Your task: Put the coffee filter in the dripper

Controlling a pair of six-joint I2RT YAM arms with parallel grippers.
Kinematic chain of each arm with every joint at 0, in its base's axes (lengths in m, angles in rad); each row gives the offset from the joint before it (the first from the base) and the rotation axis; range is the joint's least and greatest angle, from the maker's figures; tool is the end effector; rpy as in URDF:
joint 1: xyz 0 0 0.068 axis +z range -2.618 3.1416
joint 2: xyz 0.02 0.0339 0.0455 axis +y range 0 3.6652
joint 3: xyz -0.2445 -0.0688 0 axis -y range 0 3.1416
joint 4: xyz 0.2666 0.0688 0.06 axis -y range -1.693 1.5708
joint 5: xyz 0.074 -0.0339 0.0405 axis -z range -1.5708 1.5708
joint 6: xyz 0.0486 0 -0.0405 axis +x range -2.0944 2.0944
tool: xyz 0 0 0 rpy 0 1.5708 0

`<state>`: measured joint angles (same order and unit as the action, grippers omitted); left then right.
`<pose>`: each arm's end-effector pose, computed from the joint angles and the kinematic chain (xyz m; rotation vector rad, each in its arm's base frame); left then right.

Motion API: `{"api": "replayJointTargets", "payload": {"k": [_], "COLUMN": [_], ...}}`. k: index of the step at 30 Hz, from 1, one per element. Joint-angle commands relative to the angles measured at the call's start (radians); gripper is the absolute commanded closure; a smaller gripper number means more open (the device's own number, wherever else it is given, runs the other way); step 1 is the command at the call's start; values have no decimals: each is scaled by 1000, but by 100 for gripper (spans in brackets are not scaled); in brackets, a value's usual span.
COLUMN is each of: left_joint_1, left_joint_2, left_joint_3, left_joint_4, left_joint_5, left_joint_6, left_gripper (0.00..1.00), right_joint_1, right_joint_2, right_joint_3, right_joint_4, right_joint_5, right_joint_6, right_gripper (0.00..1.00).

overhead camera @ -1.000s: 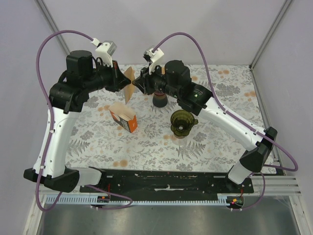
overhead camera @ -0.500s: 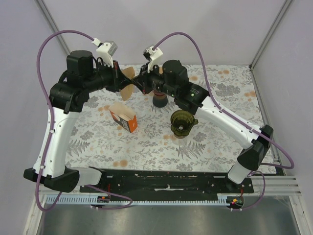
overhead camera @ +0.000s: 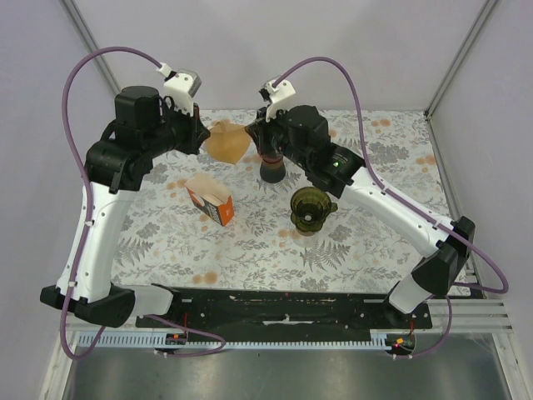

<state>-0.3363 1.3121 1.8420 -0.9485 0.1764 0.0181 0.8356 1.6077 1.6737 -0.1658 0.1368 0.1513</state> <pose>0.2506 -0.0967 0.4869 0.4655 1.9477 -0.3803 0.2817 0.3016 0.4231 -0.4726 1.6421 0.6281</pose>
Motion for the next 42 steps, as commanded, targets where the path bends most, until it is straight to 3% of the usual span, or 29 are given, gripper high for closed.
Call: {"api": "replayJointTargets", "payload": {"k": [1, 4, 7, 13, 21, 27, 33, 35, 40, 42], "left_joint_1": [-4, -4, -4, -4, -6, -7, -12, -24, -93, -119], "left_joint_2": [-11, -11, -16, -5, -8, -13, -11, -7, -1, -4], "left_joint_3": [-18, -29, -27, -18, -13, -15, -33, -41, -73, -93], "left_joint_4": [25, 30, 34, 51, 57, 63, 66, 67, 73, 82], "left_joint_5": [3, 54, 83, 156, 201, 222, 195, 134, -70, -124], "left_joint_6": [66, 59, 31, -55, -78, -70, -29, 29, 147, 174], "left_gripper": [98, 98, 98, 98, 98, 98, 98, 97, 56, 50], "right_joint_1": [13, 23, 22, 33, 45, 43, 43, 43, 43, 43], "right_joint_2": [-22, -6, -3, 7, 44, 46, 35, 31, 18, 15], "right_joint_3": [21, 38, 37, 11, 9, -34, -51, -48, -48, -45], "right_joint_4": [32, 32, 34, 77, 84, 112, 157, 158, 203, 213], "right_joint_5": [-2, -58, -95, -174, -117, -45, -37, -58, -126, -134], "right_joint_6": [-33, -41, -41, 1, 47, 73, 102, 128, 226, 257], "right_gripper": [100, 100, 75, 57, 48, 53, 97, 100, 100, 100]}}
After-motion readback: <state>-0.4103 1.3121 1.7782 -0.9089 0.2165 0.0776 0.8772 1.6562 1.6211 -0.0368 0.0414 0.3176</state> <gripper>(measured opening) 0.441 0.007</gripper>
